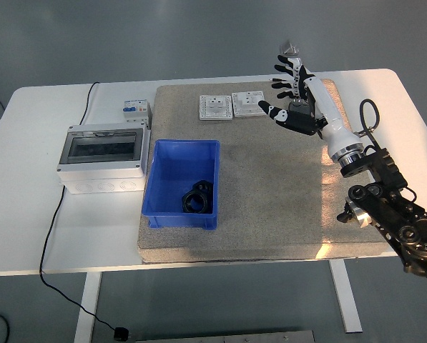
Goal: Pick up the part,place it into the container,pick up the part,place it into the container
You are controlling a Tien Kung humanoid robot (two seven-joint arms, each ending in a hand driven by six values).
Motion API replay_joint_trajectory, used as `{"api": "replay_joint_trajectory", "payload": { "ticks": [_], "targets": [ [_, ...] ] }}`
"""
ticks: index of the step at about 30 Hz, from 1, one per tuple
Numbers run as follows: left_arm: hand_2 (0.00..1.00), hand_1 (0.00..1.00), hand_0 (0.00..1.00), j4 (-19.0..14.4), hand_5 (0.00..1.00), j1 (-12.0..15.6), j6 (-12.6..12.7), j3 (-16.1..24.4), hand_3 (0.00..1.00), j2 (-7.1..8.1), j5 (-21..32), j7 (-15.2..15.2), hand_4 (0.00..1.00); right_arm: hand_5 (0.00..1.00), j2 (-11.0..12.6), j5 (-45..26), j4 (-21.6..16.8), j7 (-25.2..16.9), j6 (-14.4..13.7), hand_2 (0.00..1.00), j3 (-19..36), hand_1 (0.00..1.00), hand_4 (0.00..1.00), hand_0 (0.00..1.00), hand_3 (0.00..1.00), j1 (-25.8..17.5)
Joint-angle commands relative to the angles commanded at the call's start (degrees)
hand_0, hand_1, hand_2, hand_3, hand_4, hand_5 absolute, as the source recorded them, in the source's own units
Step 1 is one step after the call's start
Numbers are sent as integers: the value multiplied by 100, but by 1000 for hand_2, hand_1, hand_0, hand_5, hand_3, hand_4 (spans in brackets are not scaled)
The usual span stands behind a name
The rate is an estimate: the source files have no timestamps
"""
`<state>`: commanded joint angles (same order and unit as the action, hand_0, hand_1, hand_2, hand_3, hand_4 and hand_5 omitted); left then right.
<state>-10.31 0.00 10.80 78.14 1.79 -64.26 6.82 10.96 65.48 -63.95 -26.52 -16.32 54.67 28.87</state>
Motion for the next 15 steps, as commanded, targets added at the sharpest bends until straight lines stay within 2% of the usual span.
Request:
{"api": "replay_joint_trajectory", "payload": {
  "ticks": [3,10,11,12,15],
  "targets": [
    [682,713,740,0,998,-1,-3,4,778,-7,-16,5,848,423,84,-637,-138,-183,11,958,333,923,983,934,998,-279],
    [683,713,740,0,998,59,13,-34,779,-50,138,-22,847,437,443,-1939,-858,-274,127,965,1070,913,991,930,998,-1195],
    [683,713,740,0,998,68,15,-38,779,-56,154,-27,847,437,481,-2127,-968,-261,148,965,1132,913,991,930,998,-1359],
    [682,713,740,0,998,73,17,-39,778,-61,158,-29,847,449,493,-2256,-1042,-236,162,947,1147,833,998,884,998,-1482],
    [682,713,740,0,998,78,19,-37,778,-73,136,-25,847,449,462,-2555,-1208,-158,200,947,1098,833,998,884,998,-1815]
  ]
}}
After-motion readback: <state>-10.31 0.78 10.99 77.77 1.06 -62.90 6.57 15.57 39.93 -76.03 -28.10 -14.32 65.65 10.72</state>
